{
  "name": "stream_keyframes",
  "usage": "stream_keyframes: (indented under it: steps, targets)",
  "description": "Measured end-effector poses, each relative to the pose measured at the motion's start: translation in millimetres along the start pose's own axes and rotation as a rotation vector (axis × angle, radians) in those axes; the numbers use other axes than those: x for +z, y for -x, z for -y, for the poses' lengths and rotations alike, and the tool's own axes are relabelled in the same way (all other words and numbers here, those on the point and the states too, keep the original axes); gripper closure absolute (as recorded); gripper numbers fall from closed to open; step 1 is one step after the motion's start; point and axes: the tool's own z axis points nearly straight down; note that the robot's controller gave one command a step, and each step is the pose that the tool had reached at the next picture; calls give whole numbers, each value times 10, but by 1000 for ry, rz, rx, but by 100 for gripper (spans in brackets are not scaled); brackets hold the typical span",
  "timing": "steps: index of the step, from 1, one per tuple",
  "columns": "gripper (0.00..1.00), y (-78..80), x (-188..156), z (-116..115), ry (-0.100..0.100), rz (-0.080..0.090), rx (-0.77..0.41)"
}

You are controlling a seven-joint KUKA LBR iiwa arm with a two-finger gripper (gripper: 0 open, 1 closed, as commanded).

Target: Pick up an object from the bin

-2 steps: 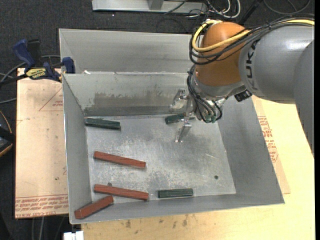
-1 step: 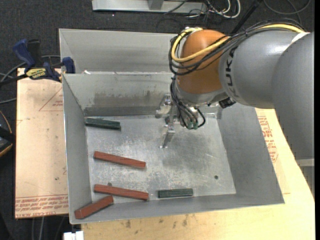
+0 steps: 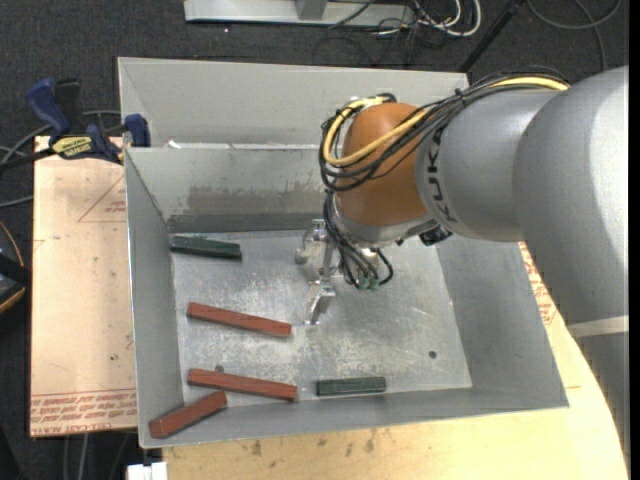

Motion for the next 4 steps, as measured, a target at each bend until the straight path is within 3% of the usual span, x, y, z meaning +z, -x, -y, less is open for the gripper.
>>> stream_keyframes:
  steps: [1, 2, 3, 4]
  targets:
    - [0, -255, -142, -256, -7, -6, 1]
    - [100, -204, 157, -763, 0, 11, -182]
    - [100, -204, 157, -763, 0, 11, -182]
    - [100, -241, -1149, -1004, -4, -1, -245]
